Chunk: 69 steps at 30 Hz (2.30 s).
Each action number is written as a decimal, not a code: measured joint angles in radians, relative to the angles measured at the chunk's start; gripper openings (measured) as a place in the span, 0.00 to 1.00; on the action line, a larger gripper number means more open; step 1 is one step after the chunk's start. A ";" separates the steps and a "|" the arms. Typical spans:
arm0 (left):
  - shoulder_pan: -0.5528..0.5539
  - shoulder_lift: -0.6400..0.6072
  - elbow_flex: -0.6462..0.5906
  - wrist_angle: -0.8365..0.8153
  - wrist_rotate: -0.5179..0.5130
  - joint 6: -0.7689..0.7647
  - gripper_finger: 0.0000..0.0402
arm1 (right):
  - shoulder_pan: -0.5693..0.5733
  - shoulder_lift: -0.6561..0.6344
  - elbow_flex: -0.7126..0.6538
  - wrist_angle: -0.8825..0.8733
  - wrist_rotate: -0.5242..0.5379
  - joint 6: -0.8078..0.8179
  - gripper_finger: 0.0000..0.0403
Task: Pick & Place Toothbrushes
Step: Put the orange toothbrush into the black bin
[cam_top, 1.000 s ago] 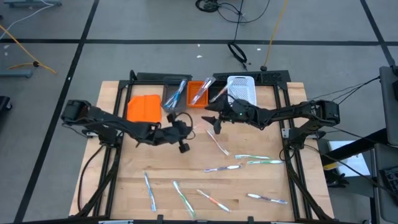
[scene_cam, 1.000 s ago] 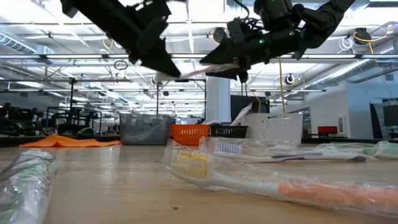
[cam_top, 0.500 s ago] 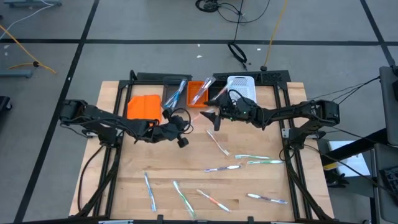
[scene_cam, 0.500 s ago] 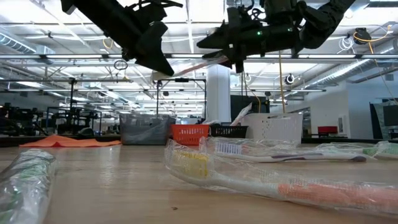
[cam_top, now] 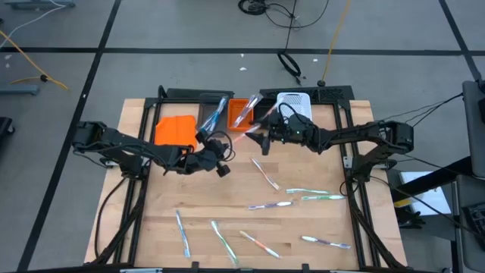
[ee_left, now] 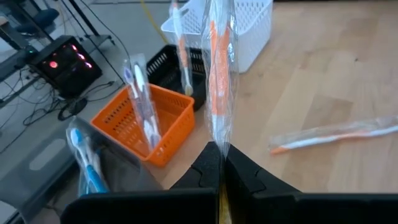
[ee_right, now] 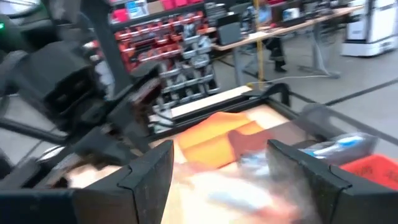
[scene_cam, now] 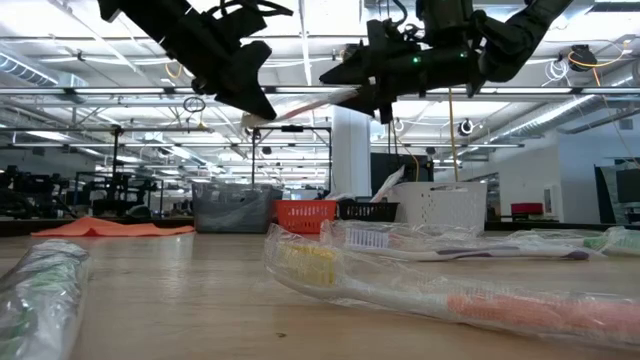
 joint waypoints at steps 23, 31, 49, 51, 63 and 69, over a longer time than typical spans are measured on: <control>0.004 0.007 0.000 0.239 0.060 0.088 0.01 | 0.032 0.000 0.000 0.086 -0.082 0.007 0.04; 0.002 0.008 0.000 0.232 0.066 0.100 0.01 | 0.037 0.000 0.000 0.072 -0.078 0.005 0.04; -0.002 -0.021 -0.001 0.059 -0.036 0.155 0.23 | -0.077 -0.051 0.000 -0.077 -0.093 0.025 0.04; -0.002 -0.025 0.000 0.057 -0.031 0.135 0.24 | -0.099 -0.077 0.000 -0.111 -0.092 0.020 0.04; -0.028 -0.023 0.000 0.045 -0.011 0.058 0.25 | -0.207 -0.183 0.000 -0.390 0.111 -0.024 0.04; -0.028 -0.023 0.000 0.045 -0.009 0.052 0.25 | -0.253 -0.176 0.000 -0.442 0.145 -0.025 0.04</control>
